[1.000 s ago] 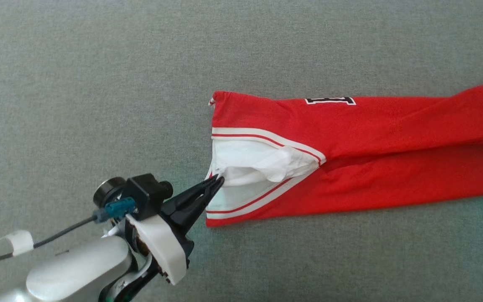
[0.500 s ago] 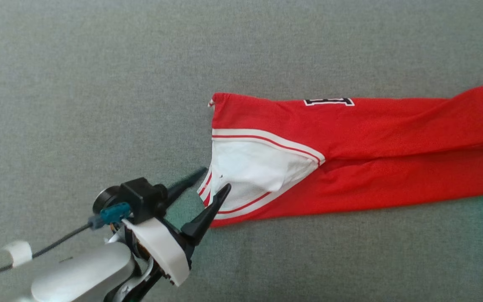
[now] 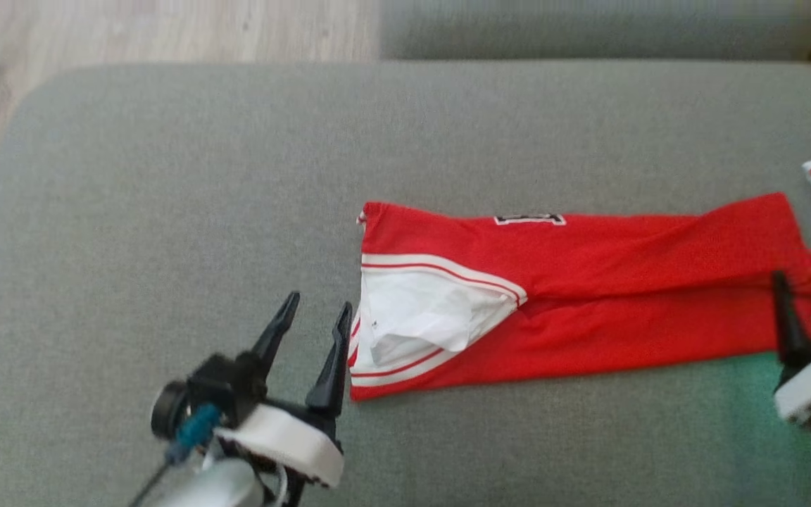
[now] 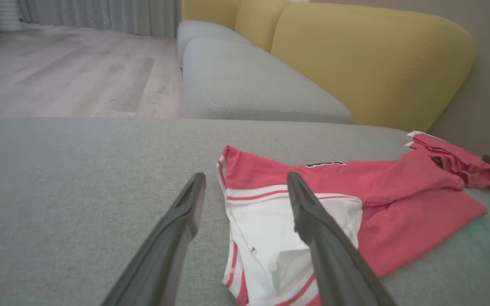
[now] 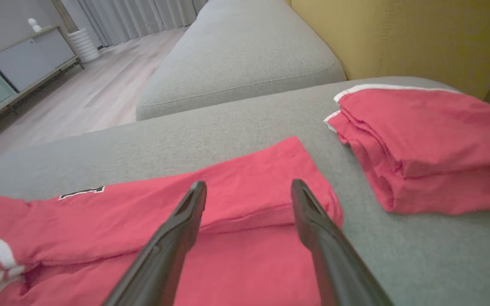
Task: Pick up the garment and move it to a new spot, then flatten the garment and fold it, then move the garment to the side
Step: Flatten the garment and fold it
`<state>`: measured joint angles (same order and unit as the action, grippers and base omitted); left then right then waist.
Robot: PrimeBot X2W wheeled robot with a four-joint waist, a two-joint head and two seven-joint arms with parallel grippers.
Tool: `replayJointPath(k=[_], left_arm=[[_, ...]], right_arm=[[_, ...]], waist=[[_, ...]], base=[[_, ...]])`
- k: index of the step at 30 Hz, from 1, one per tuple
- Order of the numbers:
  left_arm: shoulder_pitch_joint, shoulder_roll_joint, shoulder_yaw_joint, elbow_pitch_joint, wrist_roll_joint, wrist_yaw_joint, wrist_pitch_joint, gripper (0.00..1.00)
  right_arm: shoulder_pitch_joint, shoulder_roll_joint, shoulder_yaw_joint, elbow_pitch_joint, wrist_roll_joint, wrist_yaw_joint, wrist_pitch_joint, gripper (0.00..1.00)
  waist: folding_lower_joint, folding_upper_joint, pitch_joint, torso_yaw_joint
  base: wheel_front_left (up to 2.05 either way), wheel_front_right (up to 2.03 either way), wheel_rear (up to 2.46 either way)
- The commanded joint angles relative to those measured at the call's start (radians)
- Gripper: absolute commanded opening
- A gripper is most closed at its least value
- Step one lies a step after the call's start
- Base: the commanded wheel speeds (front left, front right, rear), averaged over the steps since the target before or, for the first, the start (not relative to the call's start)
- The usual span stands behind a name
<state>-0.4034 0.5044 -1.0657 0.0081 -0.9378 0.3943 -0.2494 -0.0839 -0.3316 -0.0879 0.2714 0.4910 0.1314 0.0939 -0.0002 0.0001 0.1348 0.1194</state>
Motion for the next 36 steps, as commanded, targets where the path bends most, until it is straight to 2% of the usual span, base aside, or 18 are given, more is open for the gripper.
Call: replayJointPath(k=[1,4,8,12,18,29,36], left_arm=[[0.017,0.000,0.072,-0.015,0.044,0.020,-0.012,1.00],[0.116,-0.055,0.156,-0.017,0.136,0.043,-0.012,1.00],[0.232,-0.127,0.258,-0.025,0.270,0.053,-0.012,1.00],[0.322,-0.182,0.331,-0.042,0.410,0.039,-0.012,1.00],[0.399,-0.228,0.387,-0.067,0.578,0.003,-0.012,1.00],[0.427,-0.294,0.431,-0.086,0.731,-0.061,-0.012,1.00],[0.417,-0.336,0.457,-0.083,0.763,-0.099,-0.012,1.00]], right_arm=[[0.010,-0.005,0.019,-0.031,-0.011,-0.001,-0.025,1.00],[0.053,0.037,0.014,-0.021,-0.020,-0.001,-0.058,1.00],[0.101,0.077,-0.003,0.000,-0.019,-0.001,-0.096,1.00],[0.131,0.110,-0.030,0.028,-0.015,-0.001,-0.117,1.00],[0.118,0.133,-0.109,0.093,-0.007,-0.001,-0.086,1.00],[-0.129,0.125,-0.437,0.287,-0.151,-0.001,0.080,1.00],[-0.242,0.103,-0.549,0.380,-0.252,-0.001,0.128,1.00]], waist=[[0.0002,-0.0001,-0.057,0.002],[0.0002,-0.0001,-0.091,0.009],[0.0002,-0.0001,-0.124,0.028],[0.0002,-0.0001,-0.144,0.047],[0.0002,-0.0001,-0.143,0.087],[0.0002,-0.0001,-0.061,0.154],[0.0002,-0.0001,-0.008,0.167]], base=[[0.00,0.00,0.00],[0.00,0.00,0.00],[0.00,0.00,0.00],[0.00,0.00,0.00],[0.00,0.00,0.00],[0.00,0.00,0.00],[0.00,0.00,0.00]])
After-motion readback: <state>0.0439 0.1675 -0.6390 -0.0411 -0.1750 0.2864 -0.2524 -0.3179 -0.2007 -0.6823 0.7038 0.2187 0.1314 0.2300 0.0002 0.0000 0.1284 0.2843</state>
